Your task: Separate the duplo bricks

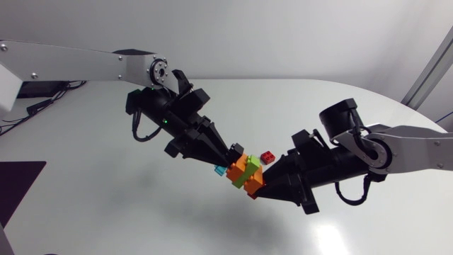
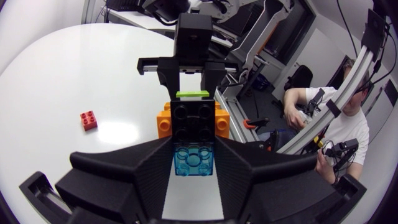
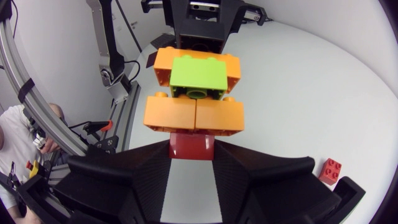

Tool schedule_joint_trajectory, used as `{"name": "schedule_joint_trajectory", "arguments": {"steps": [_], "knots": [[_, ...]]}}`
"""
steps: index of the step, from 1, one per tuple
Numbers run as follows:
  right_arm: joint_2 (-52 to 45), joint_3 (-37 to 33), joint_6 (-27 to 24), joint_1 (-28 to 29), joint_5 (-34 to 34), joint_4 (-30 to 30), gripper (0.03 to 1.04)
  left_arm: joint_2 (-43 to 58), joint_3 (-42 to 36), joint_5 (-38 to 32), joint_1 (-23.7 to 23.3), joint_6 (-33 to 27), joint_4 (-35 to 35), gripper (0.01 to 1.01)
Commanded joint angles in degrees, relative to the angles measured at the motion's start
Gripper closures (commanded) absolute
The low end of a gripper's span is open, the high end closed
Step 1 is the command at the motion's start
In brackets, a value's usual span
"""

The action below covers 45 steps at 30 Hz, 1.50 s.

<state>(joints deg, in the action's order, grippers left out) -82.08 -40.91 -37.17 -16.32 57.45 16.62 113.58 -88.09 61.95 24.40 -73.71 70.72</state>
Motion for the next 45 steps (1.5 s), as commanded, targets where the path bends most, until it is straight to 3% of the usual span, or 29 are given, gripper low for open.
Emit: {"name": "schedule_joint_trajectory", "arguments": {"steps": [1,17,35,42,45], "knots": [[-1.3,0.5,-2.1,-0.8,-0.2,-0.8,0.71,0.2,3.9,-1.6,1.3,-0.7,-0.7,0.767],[-8.5,0.5,-5.0,-5.5,-10.5,-2.7,0.71,-0.1,15.8,-11.2,2.4,3.8,-16.6,0.769],[-9.4,3.1,-6.9,-9.7,-21.3,-3.5,0.71,-0.7,20.4,-16.4,2.8,5.3,-22.6,0.767],[-4.8,4.7,-7.1,-11.0,-25.7,-2.9,0.71,-2.3,21.6,-17.9,2.8,5.5,-23.2,0.767],[-0.9,5.0,-7.3,-8.8,-26.0,-2.6,0.71,-3.5,22.1,-18.5,2.6,5.9,-23.6,0.767]]}}
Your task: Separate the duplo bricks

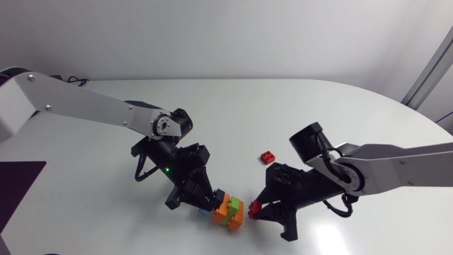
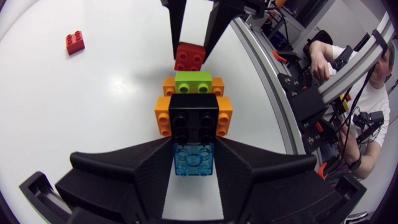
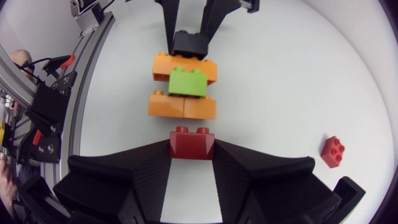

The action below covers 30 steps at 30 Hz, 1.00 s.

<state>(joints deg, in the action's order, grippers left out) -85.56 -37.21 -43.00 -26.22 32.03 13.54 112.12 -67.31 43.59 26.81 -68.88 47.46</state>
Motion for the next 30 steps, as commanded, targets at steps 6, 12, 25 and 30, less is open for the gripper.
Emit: {"name": "schedule_joint_trajectory", "arguments": {"steps": [6,12,25,30], "knots": [[0.4,1.7,0.7,13.0,-0.7,-13.1,0.71,-3.9,1.7,-1.5,0.4,1.5,-0.4,0.767],[-9.1,1.7,5.3,22.1,-3.1,-30.3,0.70,-6.5,2.1,-4.4,1.8,2.2,-0.4,0.767],[-22.6,1.4,10.9,27.1,-5.6,-49.8,0.70,-10.9,1.8,-10.6,5.5,3.7,-0.4,0.767],[-23.4,3.5,12.1,27.8,-5.3,-53.5,0.69,-11.1,1.7,-11.2,6.2,4.2,-0.4,0.767]]}}
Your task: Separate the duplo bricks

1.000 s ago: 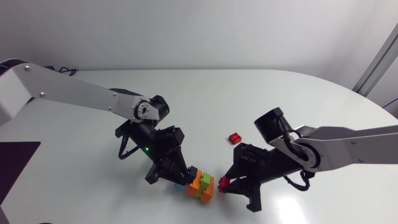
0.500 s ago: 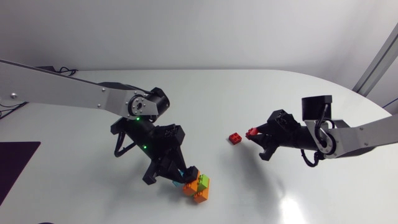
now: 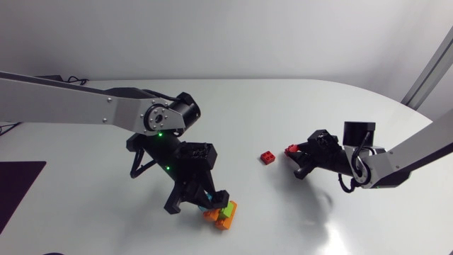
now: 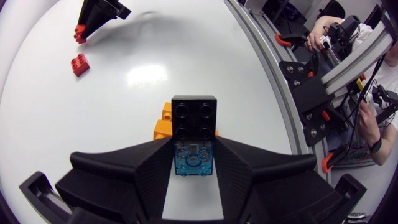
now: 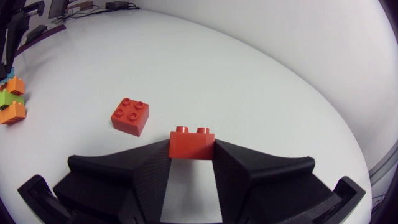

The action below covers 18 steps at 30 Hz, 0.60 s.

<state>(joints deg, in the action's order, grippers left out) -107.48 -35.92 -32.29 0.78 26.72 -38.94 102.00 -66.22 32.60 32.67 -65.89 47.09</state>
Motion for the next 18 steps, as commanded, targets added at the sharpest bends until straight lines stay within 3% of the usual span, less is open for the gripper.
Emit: {"name": "schedule_joint_trajectory", "arguments": {"steps": [1,13,18], "knots": [[-1.7,2.6,1.4,1.0,0.4,-1.6,0.69,-0.9,0.6,-0.3,0.3,1.2,-0.2,0.767],[-3.7,4.6,0.7,2.2,1.5,-3.5,0.67,-1.2,1.6,-2.5,1.3,2.0,-1.8,0.767],[-3.3,6.6,-0.7,2.4,1.8,-3.4,0.46,-1.9,2.1,-2.7,1.2,2.0,-1.8,0.767]]}}
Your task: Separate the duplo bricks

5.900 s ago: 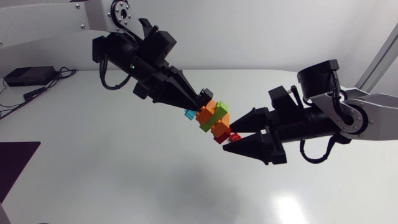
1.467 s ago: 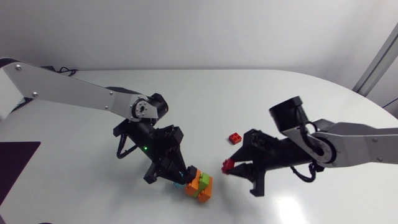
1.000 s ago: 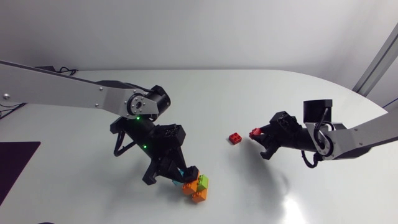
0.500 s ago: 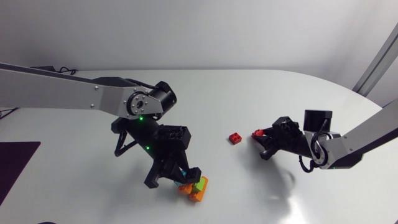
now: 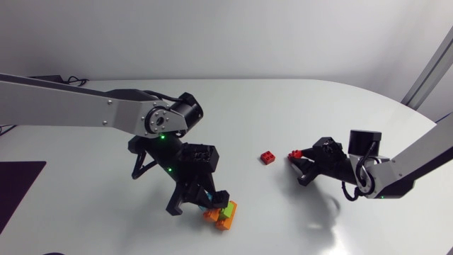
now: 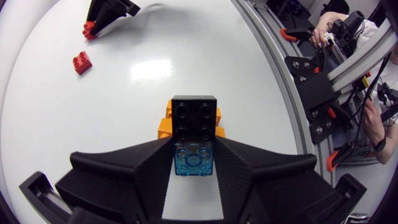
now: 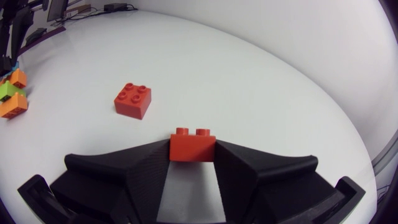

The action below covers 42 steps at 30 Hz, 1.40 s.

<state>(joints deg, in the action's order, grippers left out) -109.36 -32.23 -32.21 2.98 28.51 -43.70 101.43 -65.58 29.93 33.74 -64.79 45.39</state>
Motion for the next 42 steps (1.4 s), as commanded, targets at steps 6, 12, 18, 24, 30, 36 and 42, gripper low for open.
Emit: {"name": "schedule_joint_trajectory", "arguments": {"steps": [6,12,18,24,30,36,42], "knots": [[0.2,4.9,-1.2,0.2,0.6,1.6,0.23,-1.4,1.9,-0.1,0.4,1.1,-0.6,0.767],[6.4,6.2,-0.7,0.2,1.1,3.6,0.15,-2.2,2.0,-0.1,0.4,1.3,-0.7,0.767],[18.9,4.2,-1.5,0.6,2.7,15.8,0.15,-5.9,1.9,-0.4,-1.5,1.1,0.0,0.767],[30.2,0.9,-2.7,-0.3,4.2,29.3,0.15,-7.4,2.3,-2.9,-3.3,-0.3,0.6,0.767],[37.3,0.2,-4.0,-2.2,4.4,36.9,0.15,-5.5,2.3,-9.0,-9.0,-5.0,0.1,0.767],[40.4,0.8,-5.3,-6.1,3.1,40.9,0.15,-2.7,1.7,-19.1,-13.9,-11.3,-0.5,0.767],[41.2,0.5,-5.3,-11.2,0.7,42.6,0.15,1.2,2.7,-26.7,-14.7,-14.4,-2.6,0.767]]}}
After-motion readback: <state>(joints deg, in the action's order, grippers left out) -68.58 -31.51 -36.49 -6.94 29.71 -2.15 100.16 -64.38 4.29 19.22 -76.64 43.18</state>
